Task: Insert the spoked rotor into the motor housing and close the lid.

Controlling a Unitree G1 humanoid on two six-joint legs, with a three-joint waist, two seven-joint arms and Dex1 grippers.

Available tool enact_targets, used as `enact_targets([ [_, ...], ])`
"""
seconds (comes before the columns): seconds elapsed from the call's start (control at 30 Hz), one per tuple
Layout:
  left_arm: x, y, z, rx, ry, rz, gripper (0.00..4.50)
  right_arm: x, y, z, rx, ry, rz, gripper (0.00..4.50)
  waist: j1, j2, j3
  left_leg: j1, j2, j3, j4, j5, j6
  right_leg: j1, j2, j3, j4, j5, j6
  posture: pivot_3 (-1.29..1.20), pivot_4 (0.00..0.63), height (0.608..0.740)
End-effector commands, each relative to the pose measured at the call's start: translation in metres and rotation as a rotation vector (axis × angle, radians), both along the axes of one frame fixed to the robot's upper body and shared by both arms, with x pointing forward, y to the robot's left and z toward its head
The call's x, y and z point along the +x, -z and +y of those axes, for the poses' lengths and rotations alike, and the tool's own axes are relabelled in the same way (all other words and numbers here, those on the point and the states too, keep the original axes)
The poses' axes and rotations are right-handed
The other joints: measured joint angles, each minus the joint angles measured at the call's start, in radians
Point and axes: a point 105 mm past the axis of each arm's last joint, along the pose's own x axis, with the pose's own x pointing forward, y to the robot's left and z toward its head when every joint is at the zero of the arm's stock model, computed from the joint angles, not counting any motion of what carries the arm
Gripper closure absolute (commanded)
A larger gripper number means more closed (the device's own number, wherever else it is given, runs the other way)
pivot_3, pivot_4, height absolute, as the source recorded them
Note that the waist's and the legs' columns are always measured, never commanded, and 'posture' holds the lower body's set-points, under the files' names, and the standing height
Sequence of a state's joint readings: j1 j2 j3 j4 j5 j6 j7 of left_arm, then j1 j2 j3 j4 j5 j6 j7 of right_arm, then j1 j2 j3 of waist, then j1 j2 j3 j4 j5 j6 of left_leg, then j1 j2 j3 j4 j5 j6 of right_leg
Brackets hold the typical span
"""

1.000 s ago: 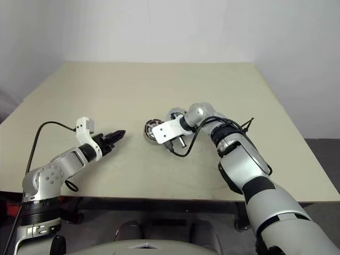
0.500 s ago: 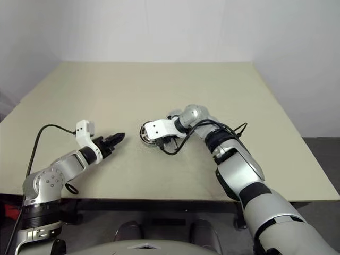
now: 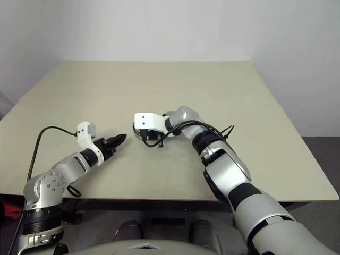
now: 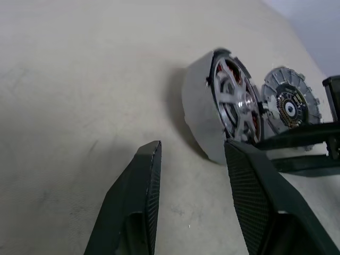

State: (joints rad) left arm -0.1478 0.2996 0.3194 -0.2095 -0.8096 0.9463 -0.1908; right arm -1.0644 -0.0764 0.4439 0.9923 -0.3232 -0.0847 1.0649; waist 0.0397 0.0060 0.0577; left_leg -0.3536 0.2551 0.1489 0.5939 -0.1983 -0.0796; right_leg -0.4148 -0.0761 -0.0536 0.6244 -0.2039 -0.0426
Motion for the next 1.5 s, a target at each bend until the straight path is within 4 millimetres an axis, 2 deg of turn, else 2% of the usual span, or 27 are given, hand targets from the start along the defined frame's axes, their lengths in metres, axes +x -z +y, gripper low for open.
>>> enact_targets([
  [0.03, 0.001, -0.011, -0.002, 0.007, 0.007, -0.045, 2.52, 0.011, -0.027, 0.006, 0.054, 0.010, -0.091, 4.16, 0.001, 0.000, 0.000, -0.001, 0.000, 0.000, 0.000, 0.000, 0.000, -0.001, 0.000, 0.000, 0.000, 0.000, 0.000, 0.00, 0.000, 0.740],
  [0.2, 0.003, -0.011, -0.002, 0.007, 0.007, -0.042, 2.52, 0.008, -0.032, 0.009, 0.078, -0.010, -0.077, 2.58, 0.002, 0.000, 0.000, -0.002, 0.000, 0.000, 0.000, 0.000, 0.000, -0.002, 0.000, 0.000, 0.000, 0.000, 0.000, 0.00, 0.000, 0.740],
  [0.4, 0.005, -0.010, -0.002, 0.007, 0.009, -0.039, 2.52, -0.002, -0.045, 0.011, 0.123, -0.079, -0.040, 2.58, 0.002, 0.000, 0.000, -0.002, 0.000, 0.000, 0.000, 0.000, 0.000, -0.002, 0.000, 0.000, 0.000, 0.000, 0.000, 0.00, 0.000, 0.740],
  [0.6, 0.005, -0.012, 0.000, 0.015, 0.008, -0.049, 2.52, 0.008, -0.086, 0.017, 0.319, 0.017, -0.036, 2.58, 0.003, 0.000, 0.000, -0.002, 0.000, 0.000, 0.000, 0.000, 0.000, -0.002, 0.000, 0.000, 0.000, 0.000, 0.000, 0.00, 0.000, 0.740],
  [0.73, 0.006, -0.019, 0.006, 0.012, 0.000, -0.068, 2.52, 0.033, -0.083, -0.006, 0.340, 0.198, -0.092, 2.58, 0.004, 0.000, 0.000, -0.001, 0.000, 0.000, 0.000, 0.000, -0.001, -0.002, 0.000, 0.000, 0.001, 0.000, 0.000, 0.00, 0.000, 0.740],
  [0.87, 0.007, -0.023, 0.015, 0.011, -0.003, -0.073, 2.52, 0.055, -0.073, -0.046, 0.304, 0.365, -0.157, 2.58, 0.010, 0.000, 0.000, -0.001, -0.001, 0.000, 0.001, 0.000, -0.001, -0.001, 0.000, 0.000, 0.000, 0.000, 0.000, 0.00, 0.000, 0.740],
  [0.97, 0.011, -0.024, 0.020, 0.017, -0.004, -0.071, 2.52, 0.067, -0.077, -0.076, 0.291, 0.461, -0.212, 3.23, 0.012, 0.000, 0.000, -0.002, -0.001, 0.000, 0.001, 0.000, -0.001, -0.001, 0.000, 0.000, 0.000, 0.000, 0.000, 0.00, 0.000, 0.740],
  [1.07, 0.015, -0.024, 0.020, 0.022, 0.002, -0.067, 2.52, 0.073, -0.082, -0.097, 0.284, 0.528, -0.250, 4.26, 0.011, 0.000, 0.000, -0.001, -0.001, 0.000, 0.001, 0.001, -0.002, -0.001, 0.000, 0.000, 0.000, 0.000, 0.000, 0.00, 0.000, 0.740],
  [1.1, 0.017, -0.024, 0.019, 0.022, 0.007, -0.066, 2.52, 0.075, -0.082, -0.104, 0.275, 0.543, -0.263, 4.45, 0.011, 0.000, 0.000, -0.001, -0.001, 0.000, 0.001, 0.001, -0.003, -0.001, 0.000, 0.000, 0.000, 0.000, 0.000, 0.00, 0.000, 0.740],
  [1.17, 0.019, -0.023, 0.017, 0.022, 0.016, -0.064, 2.52, 0.076, -0.081, -0.115, 0.249, 0.560, -0.282, 4.45, 0.009, 0.000, 0.000, -0.001, -0.001, 0.000, 0.001, 0.001, -0.003, -0.002, 0.000, 0.000, 0.000, 0.000, 0.000, 0.00, 0.000, 0.740],
  [1.27, 0.022, -0.023, 0.014, 0.023, 0.027, -0.066, 2.52, 0.065, -0.067, -0.123, 0.204, 0.517, -0.224, 4.45, 0.010, 0.000, 0.000, -0.001, -0.001, 0.000, 0.001, 0.001, -0.002, -0.001, 0.000, 0.000, 0.000, 0.000, 0.000, 0.00, 0.000, 0.740],
  [1.43, 0.025, -0.024, 0.014, 0.044, 0.044, -0.076, 2.52, 0.043, -0.018, -0.134, 0.088, 0.479, -0.113, 4.45, 0.011, 0.000, 0.000, -0.002, -0.001, 0.000, 0.001, 0.001, -0.002, -0.001, 0.000, 0.000, 0.000, 0.000, 0.000, 0.00, 0.000, 0.740],
  [1.5, 0.024, -0.024, 0.014, 0.045, 0.045, -0.076, 2.52, 0.040, -0.008, -0.134, 0.080, 0.492, -0.093, 4.45, 0.010, 0.000, 0.000, -0.002, -0.001, 0.000, 0.001, 0.001, -0.002, -0.001, 0.000, 0.000, 0.001, 0.000, 0.000, 0.00, 0.000, 0.740],
])
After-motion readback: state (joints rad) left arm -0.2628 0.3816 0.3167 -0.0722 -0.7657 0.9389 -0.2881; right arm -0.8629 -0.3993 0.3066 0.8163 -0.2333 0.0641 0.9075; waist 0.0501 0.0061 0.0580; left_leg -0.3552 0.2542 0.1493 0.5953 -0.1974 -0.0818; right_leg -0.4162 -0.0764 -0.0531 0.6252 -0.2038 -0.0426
